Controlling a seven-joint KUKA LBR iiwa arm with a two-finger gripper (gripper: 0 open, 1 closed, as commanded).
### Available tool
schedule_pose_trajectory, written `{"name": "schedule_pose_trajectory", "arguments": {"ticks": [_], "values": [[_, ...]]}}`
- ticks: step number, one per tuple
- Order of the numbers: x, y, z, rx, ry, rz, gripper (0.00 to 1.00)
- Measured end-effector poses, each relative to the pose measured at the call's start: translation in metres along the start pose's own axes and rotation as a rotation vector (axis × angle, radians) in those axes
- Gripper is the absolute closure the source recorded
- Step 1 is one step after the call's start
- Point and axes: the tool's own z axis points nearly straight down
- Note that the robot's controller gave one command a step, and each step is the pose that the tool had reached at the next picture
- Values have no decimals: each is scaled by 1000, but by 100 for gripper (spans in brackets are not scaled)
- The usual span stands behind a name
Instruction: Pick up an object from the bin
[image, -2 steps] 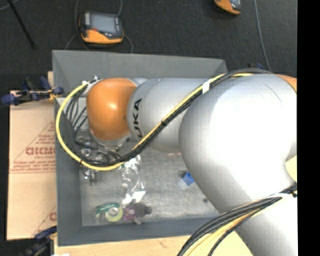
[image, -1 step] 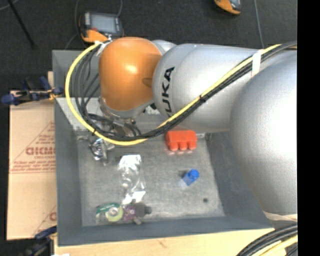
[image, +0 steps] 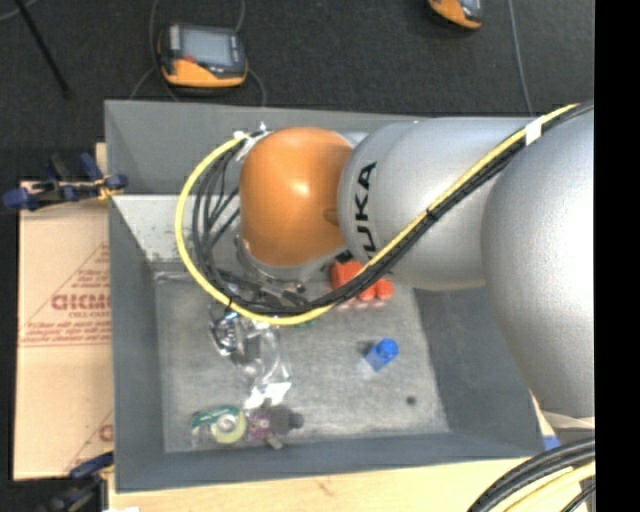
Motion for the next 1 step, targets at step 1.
{"name": "schedule_pose_trajectory", "arguments": {"ticks": [1], "values": [[4, 2, -96, -1, -14, 38, 100]]}}
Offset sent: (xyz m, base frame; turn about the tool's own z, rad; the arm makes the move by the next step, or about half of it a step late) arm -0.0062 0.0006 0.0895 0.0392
